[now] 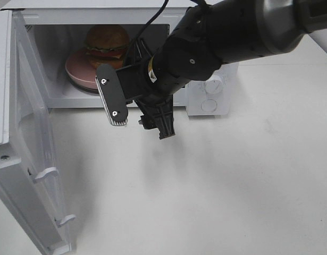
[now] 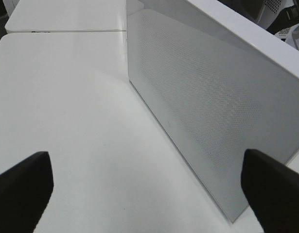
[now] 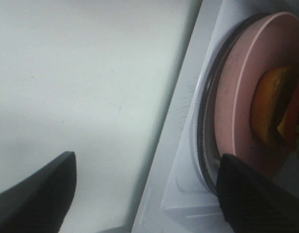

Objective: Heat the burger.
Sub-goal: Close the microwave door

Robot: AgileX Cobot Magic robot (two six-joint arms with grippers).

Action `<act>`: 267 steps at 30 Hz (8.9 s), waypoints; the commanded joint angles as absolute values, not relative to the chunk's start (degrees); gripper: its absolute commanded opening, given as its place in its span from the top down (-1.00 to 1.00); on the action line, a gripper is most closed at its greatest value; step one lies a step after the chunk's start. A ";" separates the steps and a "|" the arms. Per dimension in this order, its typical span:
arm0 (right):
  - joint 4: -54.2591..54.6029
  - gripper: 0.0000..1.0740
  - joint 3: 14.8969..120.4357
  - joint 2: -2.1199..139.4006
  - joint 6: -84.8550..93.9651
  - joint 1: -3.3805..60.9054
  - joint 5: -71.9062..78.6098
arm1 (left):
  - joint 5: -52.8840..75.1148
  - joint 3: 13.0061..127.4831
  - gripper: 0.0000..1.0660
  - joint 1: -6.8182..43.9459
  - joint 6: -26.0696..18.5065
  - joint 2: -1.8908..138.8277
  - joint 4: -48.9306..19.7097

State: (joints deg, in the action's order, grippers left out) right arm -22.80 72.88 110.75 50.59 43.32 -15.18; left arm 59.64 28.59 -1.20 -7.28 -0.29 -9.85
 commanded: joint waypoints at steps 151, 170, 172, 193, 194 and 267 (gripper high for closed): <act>-4.64 -0.40 29.34 -1.72 -4.24 -0.69 -59.24 | 57.24 31.23 -0.67 -0.86 -5.56 1.60 -7.51; -4.64 -0.40 29.34 -1.72 -4.24 -0.69 -59.24 | 25.95 24.06 1.00 -0.86 -5.96 24.92 -4.76; -4.64 -0.40 29.34 -1.72 -4.24 -0.69 -59.24 | 15.93 20.51 1.00 -0.86 -7.51 28.30 -6.88; -4.64 -0.40 29.34 -1.72 -4.24 -0.69 -59.24 | -30.65 5.44 1.00 5.16 11.75 52.20 11.86; -4.64 -0.40 29.34 -1.72 -4.24 -0.69 -59.24 | -30.65 5.44 1.00 5.16 11.75 52.20 11.86; -4.64 -0.40 29.34 -1.72 -4.13 -0.69 -59.24 | -37.53 59.24 1.00 43.77 -1.26 111.38 -18.62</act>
